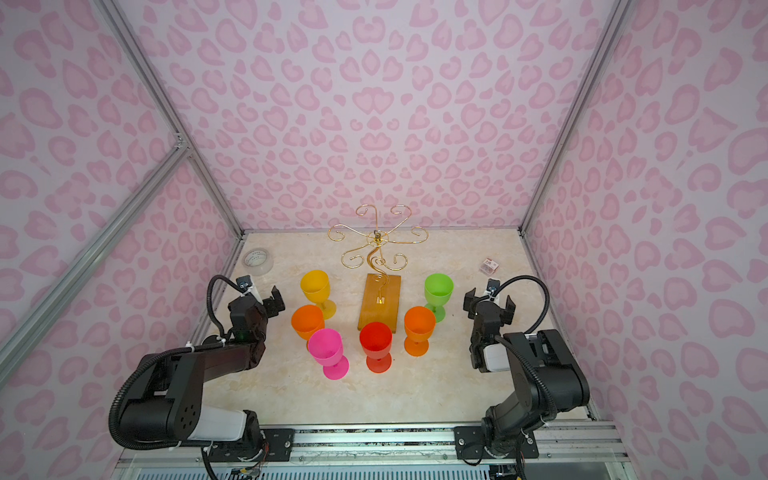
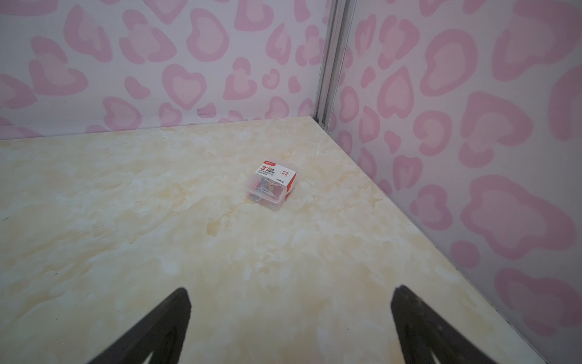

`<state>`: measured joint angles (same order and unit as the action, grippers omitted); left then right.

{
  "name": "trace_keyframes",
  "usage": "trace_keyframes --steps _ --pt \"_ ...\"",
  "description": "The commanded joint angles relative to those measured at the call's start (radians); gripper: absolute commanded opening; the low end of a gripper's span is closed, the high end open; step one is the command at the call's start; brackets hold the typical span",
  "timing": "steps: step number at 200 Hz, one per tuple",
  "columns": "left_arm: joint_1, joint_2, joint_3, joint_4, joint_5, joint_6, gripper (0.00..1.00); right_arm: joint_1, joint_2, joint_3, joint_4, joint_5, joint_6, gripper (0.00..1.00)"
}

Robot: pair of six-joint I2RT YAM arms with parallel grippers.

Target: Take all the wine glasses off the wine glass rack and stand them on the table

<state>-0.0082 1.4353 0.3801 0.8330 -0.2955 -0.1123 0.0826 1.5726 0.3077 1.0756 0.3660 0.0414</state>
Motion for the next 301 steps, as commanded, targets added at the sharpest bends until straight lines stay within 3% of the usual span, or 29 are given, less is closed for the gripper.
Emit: trace_keyframes --steps 1,234,253,301 --pt "0.001 0.004 -0.001 0.034 -0.008 0.002 0.97 -0.01 0.004 0.003 0.016 -0.008 0.004 1.0" --pt "0.001 0.002 -0.004 0.038 -0.007 0.003 0.97 -0.009 0.002 -0.001 0.026 -0.012 -0.002 1.0" --pt "0.008 0.018 -0.011 0.065 0.163 0.063 0.97 0.002 0.005 -0.005 0.036 -0.021 -0.021 1.0" --pt "0.011 0.015 -0.014 0.066 0.159 0.054 0.97 0.004 0.005 -0.005 0.035 -0.021 -0.022 1.0"
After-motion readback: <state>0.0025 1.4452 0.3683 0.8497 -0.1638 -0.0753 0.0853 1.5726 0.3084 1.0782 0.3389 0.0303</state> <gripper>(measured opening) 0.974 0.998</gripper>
